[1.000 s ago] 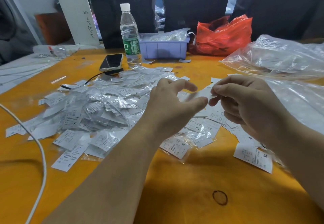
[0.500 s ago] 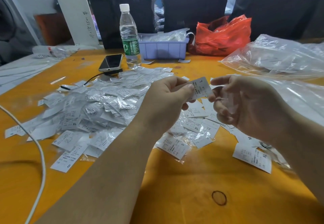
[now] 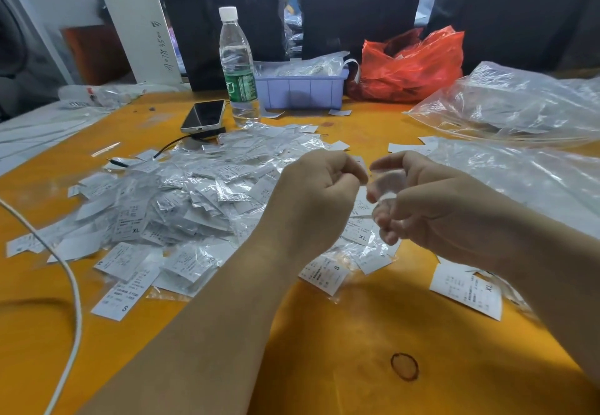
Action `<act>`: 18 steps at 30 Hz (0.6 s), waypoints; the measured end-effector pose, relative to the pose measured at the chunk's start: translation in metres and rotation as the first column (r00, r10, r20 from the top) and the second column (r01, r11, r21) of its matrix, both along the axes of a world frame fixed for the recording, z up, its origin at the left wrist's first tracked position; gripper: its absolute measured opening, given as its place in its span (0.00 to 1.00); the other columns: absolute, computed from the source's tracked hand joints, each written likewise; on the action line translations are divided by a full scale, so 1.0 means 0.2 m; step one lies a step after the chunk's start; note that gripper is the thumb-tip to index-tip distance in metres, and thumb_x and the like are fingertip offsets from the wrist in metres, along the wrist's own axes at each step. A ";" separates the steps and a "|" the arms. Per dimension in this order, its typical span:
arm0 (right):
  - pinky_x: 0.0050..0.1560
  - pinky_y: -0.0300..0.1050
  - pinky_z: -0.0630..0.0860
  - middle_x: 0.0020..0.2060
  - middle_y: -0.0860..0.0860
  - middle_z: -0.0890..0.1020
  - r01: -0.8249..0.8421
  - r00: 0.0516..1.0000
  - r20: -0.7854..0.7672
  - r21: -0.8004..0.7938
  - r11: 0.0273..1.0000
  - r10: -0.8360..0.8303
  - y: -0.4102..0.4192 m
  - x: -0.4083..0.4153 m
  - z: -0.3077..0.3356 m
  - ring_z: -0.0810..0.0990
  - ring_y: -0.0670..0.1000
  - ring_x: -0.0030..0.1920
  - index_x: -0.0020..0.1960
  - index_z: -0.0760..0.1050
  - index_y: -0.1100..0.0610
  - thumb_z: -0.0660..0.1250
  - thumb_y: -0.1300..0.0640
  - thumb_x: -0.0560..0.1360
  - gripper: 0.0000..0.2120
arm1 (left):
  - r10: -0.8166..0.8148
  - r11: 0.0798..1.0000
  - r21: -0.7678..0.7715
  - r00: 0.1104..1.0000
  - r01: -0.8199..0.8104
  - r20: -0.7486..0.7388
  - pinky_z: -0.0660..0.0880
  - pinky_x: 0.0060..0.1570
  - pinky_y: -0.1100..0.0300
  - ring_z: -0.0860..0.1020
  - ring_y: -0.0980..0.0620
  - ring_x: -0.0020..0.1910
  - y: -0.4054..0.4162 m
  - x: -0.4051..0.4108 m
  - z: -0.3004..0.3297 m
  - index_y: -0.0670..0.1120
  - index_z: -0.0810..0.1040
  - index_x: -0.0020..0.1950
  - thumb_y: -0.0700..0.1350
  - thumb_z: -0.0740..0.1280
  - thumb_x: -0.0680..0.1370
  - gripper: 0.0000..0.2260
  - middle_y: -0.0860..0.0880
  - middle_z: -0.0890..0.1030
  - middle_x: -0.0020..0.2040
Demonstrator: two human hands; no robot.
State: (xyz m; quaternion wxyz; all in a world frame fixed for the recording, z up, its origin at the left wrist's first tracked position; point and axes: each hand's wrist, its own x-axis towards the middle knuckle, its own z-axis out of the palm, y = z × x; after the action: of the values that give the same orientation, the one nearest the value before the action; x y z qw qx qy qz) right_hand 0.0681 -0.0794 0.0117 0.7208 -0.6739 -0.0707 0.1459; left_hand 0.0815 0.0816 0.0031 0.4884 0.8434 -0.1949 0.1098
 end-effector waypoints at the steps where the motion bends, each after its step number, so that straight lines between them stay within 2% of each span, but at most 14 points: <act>1: 0.30 0.43 0.74 0.49 0.63 0.73 -0.008 1.000 0.005 -0.016 1.000 0.008 0.00 0.00 0.00 0.74 0.53 0.32 0.66 0.66 0.58 0.62 0.79 0.68 0.30 | -0.026 0.999 0.027 1.000 0.026 -0.003 0.70 0.35 0.65 0.76 0.61 0.37 -0.01 0.00 0.00 0.51 0.81 0.40 0.43 0.62 0.77 0.10 0.56 0.80 0.39; 4: 0.30 0.43 0.75 0.44 0.63 0.74 -0.014 1.000 0.026 -0.071 0.997 0.016 0.00 -0.01 -0.01 0.76 0.52 0.31 0.67 0.65 0.57 0.56 0.79 0.74 0.27 | -0.071 0.994 0.076 0.997 0.073 -0.028 0.72 0.44 0.62 0.77 0.61 0.46 -0.02 -0.01 0.00 0.52 0.81 0.43 0.55 0.64 0.78 0.11 0.55 0.78 0.46; 7: 0.30 0.45 0.75 0.45 0.62 0.76 -0.039 0.997 0.058 -0.069 0.997 0.043 -0.01 0.00 -0.01 0.77 0.53 0.30 0.65 0.66 0.57 0.65 0.73 0.68 0.28 | -0.065 0.995 0.073 0.998 0.066 -0.023 0.76 0.46 0.56 0.79 0.57 0.46 -0.02 -0.01 0.00 0.50 0.82 0.46 0.51 0.68 0.78 0.07 0.53 0.80 0.46; 9: 0.29 0.45 0.75 0.41 0.59 0.78 -0.041 0.996 0.077 -0.084 0.996 0.048 -0.02 0.00 -0.01 0.76 0.53 0.29 0.63 0.69 0.59 0.68 0.70 0.65 0.27 | -0.075 0.997 0.024 0.996 0.076 -0.044 0.77 0.42 0.56 0.80 0.55 0.40 -0.01 -0.01 0.01 0.48 0.83 0.44 0.48 0.69 0.78 0.06 0.52 0.83 0.41; 11: 0.29 0.45 0.75 0.37 0.57 0.79 -0.008 0.990 0.140 -0.139 0.990 0.028 -0.02 0.01 -0.01 0.75 0.51 0.28 0.58 0.73 0.62 0.70 0.70 0.70 0.18 | -0.077 0.997 -0.037 0.995 0.075 -0.065 0.73 0.33 0.63 0.77 0.59 0.32 0.01 0.00 0.02 0.48 0.83 0.43 0.47 0.70 0.78 0.06 0.53 0.82 0.35; 13: 0.29 0.44 0.74 0.33 0.56 0.79 0.061 0.980 0.197 -0.157 0.986 -0.029 -0.04 0.01 0.01 0.73 0.50 0.27 0.52 0.77 0.65 0.67 0.67 0.74 0.07 | -0.069 0.993 -0.101 0.993 0.059 -0.100 0.75 0.36 0.64 0.79 0.58 0.35 0.01 0.00 0.03 0.49 0.83 0.41 0.48 0.71 0.76 0.06 0.52 0.83 0.35; 15: 0.28 0.42 0.74 0.31 0.56 0.79 0.108 0.972 0.221 -0.126 0.986 -0.078 -0.06 0.02 0.02 0.73 0.50 0.28 0.47 0.78 0.65 0.69 0.60 0.69 0.10 | -0.078 0.986 -0.156 0.987 0.055 -0.141 0.77 0.44 0.61 0.81 0.54 0.41 0.02 0.01 0.02 0.50 0.83 0.40 0.49 0.73 0.75 0.05 0.50 0.84 0.38; 18: 0.27 0.40 0.74 0.31 0.55 0.78 0.113 0.968 0.233 -0.094 0.989 -0.088 -0.06 0.03 0.02 0.73 0.50 0.28 0.46 0.78 0.65 0.70 0.55 0.66 0.14 | -0.118 0.977 -0.195 0.976 0.082 -0.181 0.78 0.47 0.59 0.82 0.54 0.41 0.01 0.01 0.02 0.47 0.83 0.41 0.49 0.75 0.73 0.06 0.49 0.84 0.39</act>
State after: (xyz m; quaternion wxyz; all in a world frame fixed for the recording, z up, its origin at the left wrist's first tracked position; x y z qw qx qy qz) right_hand 0.0733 -0.0912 0.0163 0.6773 -0.7264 -0.1110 0.0343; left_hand 0.0835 0.0843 0.0075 0.5867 0.7896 -0.1784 0.0212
